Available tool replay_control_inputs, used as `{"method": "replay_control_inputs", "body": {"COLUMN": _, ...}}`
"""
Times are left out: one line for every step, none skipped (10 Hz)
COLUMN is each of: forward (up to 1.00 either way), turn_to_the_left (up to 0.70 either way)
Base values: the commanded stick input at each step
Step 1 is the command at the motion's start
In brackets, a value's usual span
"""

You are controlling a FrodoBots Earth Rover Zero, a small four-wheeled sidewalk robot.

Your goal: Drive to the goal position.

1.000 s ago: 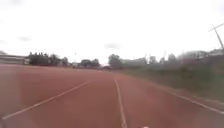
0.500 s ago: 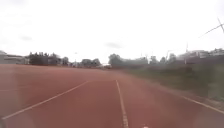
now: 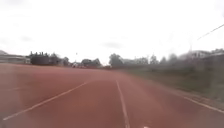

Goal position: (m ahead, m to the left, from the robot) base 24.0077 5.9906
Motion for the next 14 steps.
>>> {"method": "replay_control_inputs", "body": {"forward": 0.70, "turn_to_the_left": 0.00}}
{"method": "replay_control_inputs", "body": {"forward": 0.70, "turn_to_the_left": 0.00}}
{"method": "replay_control_inputs", "body": {"forward": 0.70, "turn_to_the_left": 0.00}}
{"method": "replay_control_inputs", "body": {"forward": 0.70, "turn_to_the_left": 0.00}}
{"method": "replay_control_inputs", "body": {"forward": 0.70, "turn_to_the_left": 0.00}}
{"method": "replay_control_inputs", "body": {"forward": 0.70, "turn_to_the_left": 0.00}}
{"method": "replay_control_inputs", "body": {"forward": 0.70, "turn_to_the_left": 0.00}}
{"method": "replay_control_inputs", "body": {"forward": 0.70, "turn_to_the_left": 0.00}}
{"method": "replay_control_inputs", "body": {"forward": 0.70, "turn_to_the_left": 0.00}}
{"method": "replay_control_inputs", "body": {"forward": 0.70, "turn_to_the_left": 0.00}}
{"method": "replay_control_inputs", "body": {"forward": 0.70, "turn_to_the_left": 0.00}}
{"method": "replay_control_inputs", "body": {"forward": 0.70, "turn_to_the_left": 0.00}}
{"method": "replay_control_inputs", "body": {"forward": 0.70, "turn_to_the_left": 0.00}}
{"method": "replay_control_inputs", "body": {"forward": 0.70, "turn_to_the_left": 0.00}}
